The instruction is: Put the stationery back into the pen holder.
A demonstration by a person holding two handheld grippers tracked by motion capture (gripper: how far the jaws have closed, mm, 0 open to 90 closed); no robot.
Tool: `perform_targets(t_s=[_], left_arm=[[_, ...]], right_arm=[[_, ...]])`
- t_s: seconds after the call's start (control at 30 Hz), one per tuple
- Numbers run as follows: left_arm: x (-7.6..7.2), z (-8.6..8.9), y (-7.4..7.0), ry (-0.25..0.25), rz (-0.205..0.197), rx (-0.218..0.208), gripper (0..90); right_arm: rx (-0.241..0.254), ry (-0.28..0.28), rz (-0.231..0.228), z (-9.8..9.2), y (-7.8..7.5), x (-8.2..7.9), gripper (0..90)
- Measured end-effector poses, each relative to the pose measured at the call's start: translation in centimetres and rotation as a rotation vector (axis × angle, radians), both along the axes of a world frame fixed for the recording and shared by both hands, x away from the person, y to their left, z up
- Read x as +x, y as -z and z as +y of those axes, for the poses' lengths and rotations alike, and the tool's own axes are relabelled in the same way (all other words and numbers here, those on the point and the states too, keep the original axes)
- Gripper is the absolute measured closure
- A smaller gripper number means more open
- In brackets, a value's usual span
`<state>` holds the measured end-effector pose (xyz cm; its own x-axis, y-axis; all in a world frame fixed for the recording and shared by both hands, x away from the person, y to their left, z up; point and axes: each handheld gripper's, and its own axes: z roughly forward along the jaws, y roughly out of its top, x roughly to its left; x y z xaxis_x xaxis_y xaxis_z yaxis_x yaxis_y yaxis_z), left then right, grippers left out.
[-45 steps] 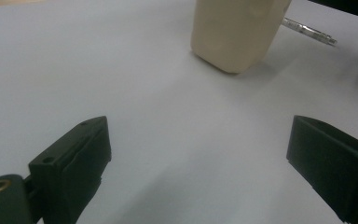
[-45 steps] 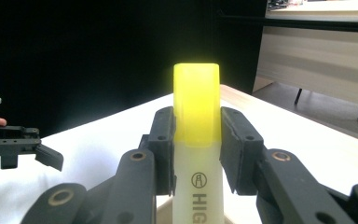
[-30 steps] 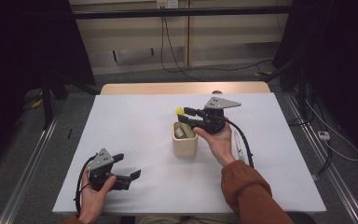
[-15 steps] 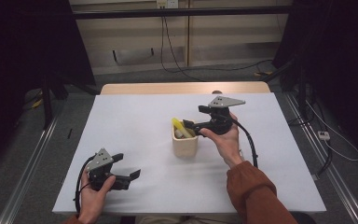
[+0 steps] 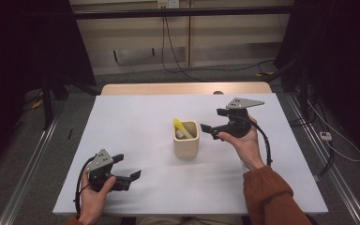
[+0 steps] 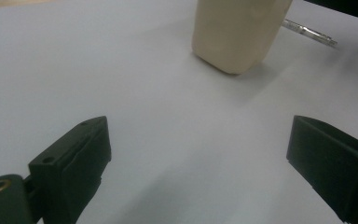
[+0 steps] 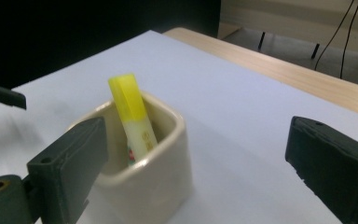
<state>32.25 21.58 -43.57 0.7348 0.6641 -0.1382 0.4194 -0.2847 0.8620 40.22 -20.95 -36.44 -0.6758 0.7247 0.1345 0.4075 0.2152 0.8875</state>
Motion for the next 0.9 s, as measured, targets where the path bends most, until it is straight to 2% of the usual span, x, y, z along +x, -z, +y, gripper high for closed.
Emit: perform_targets(t_s=[0.07, 0.13, 0.23, 0.43, 0.5, 0.63, 0.67, 0.7, 0.73, 0.8, 0.9], left_arm=[[0.0, 0.0, 0.0, -0.002, -0.002, 0.002, 6.3], [0.0, 0.0, 0.0, -0.003, 0.001, 0.006, 6.3], [0.0, 0.0, -0.1, 0.004, -0.003, 0.012, 6.3], [0.0, 0.0, 0.0, 0.007, -0.001, 0.000, 6.3], [0.0, 0.0, 0.0, 0.004, 0.003, 0.001, 6.3], [0.0, 0.0, -0.1, 0.006, -0.002, 0.015, 6.3], [0.0, 0.0, -0.1, 0.002, -0.001, 0.012, 6.3], [0.0, 0.0, 0.0, 0.002, 0.001, 0.011, 6.3], [0.0, 0.0, 0.0, 0.002, 0.003, 0.012, 6.3], [0.0, 0.0, 0.0, -0.001, 0.004, 0.012, 6.3], [0.0, 0.0, 0.0, -0.002, 0.002, 0.004, 6.3]], right_arm=[[-0.017, 0.007, 0.014, -0.7, 0.2, -0.3, 6.0], [-0.059, 0.029, 0.027, -1.4, 0.5, -0.6, 7.9], [-0.079, 0.061, 0.070, -2.3, 1.1, -0.7, 9.9], [-0.149, 0.034, 0.131, -3.3, 2.7, -1.7, 16.6], [-0.169, 0.019, 0.158, -3.7, 3.2, -2.2, 20.9], [-0.202, 0.021, 0.185, -4.5, 4.2, -3.3, 22.6], [-0.204, 0.024, 0.184, -4.7, 4.3, -3.5, 26.4], [-0.208, 0.033, 0.165, -5.0, 4.4, -3.8, 32.7], [-0.205, 0.034, 0.155, -5.3, 4.3, -4.0, 34.7], [-0.191, 0.048, 0.158, -5.6, 4.4, -4.1, 34.3], [-0.181, 0.038, 0.185, -5.9, 4.8, -4.2, 41.0]])
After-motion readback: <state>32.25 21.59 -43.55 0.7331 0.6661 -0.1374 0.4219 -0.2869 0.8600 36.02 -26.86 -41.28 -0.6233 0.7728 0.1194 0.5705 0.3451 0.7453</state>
